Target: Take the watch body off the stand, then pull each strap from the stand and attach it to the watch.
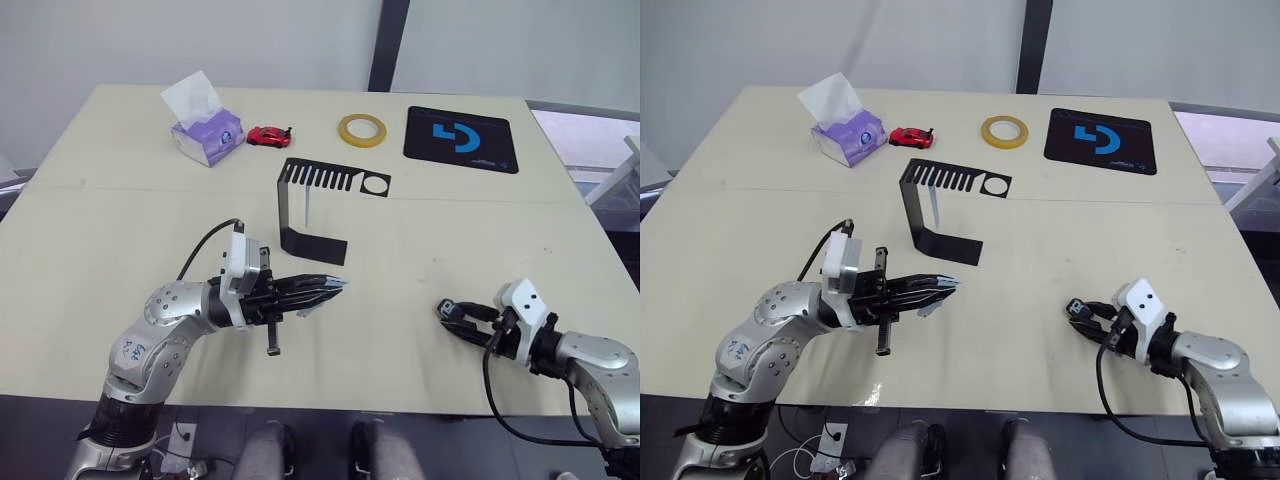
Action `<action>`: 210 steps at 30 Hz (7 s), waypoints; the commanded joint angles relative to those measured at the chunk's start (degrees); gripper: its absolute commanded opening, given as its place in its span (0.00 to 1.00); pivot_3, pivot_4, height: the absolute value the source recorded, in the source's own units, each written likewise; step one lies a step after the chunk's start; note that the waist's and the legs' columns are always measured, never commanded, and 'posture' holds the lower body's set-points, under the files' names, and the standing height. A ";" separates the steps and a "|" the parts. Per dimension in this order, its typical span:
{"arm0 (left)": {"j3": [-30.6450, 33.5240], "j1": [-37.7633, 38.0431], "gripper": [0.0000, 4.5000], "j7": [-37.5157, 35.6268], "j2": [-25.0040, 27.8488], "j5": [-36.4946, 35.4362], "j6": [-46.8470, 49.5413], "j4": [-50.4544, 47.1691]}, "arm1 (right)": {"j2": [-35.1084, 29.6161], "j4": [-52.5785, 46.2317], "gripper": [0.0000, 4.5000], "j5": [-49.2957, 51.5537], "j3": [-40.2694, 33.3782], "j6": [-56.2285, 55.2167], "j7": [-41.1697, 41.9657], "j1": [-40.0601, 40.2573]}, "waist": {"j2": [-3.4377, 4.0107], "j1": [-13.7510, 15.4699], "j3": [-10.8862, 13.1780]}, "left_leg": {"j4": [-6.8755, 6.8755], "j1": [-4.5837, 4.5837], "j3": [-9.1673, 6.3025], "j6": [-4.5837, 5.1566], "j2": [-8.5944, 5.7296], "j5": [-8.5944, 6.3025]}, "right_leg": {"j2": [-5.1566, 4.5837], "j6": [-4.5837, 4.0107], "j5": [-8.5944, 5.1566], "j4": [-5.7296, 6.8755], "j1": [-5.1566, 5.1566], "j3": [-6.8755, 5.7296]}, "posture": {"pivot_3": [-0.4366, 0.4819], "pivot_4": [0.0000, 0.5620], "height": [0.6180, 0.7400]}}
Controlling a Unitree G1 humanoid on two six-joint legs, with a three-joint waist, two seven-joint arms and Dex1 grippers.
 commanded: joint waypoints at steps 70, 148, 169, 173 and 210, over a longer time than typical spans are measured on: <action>-11.67 -7.28 0.00 -4.19 6.28 32.37 -36.83 6.89 | -7.07 -16.97 0.34 86.06 11.68 41.50 -52.41 -19.05 | 0.00 0.70 0.01 | 0.40 -0.47 -0.05 0.27 0.12 -0.19 | -0.12 0.04 0.06 -0.09 -0.18 -0.15 | 0.48 0.27 1.00; -14.62 -8.89 0.00 -3.36 4.76 35.58 -31.59 6.09 | -5.98 -17.47 0.34 84.17 12.52 41.38 -52.76 -19.68 | 0.00 0.72 0.01 | 0.40 -0.49 -0.05 0.32 0.16 -0.23 | -0.13 0.04 0.07 -0.15 -0.18 -0.15 | 0.48 0.27 1.00; -16.98 -10.98 0.00 -4.03 3.43 37.18 -27.90 5.62 | -5.91 -18.29 0.34 86.75 14.00 40.97 -56.45 -21.35 | 0.00 0.72 0.01 | 0.40 -0.50 -0.05 0.31 0.16 -0.23 | -0.13 0.04 0.07 -0.17 -0.18 -0.15 | 0.48 0.27 1.00; -16.97 -10.86 0.00 -3.89 3.35 37.43 -27.64 5.40 | -5.89 -18.66 0.34 87.35 14.23 40.54 -56.93 -21.50 | 0.00 0.71 0.01 | 0.40 -0.50 -0.05 0.32 0.16 -0.23 | -0.13 0.04 0.07 -0.17 -0.18 -0.15 | 0.48 0.27 1.00; -17.82 -11.61 0.00 -2.78 0.83 39.97 -18.70 3.14 | -5.99 -19.78 0.34 89.44 15.84 40.32 -58.49 -22.68 | 0.00 0.73 0.01 | 0.40 -0.51 -0.05 0.32 0.16 -0.23 | -0.13 0.04 0.07 -0.19 -0.18 -0.15 | 0.48 0.27 1.00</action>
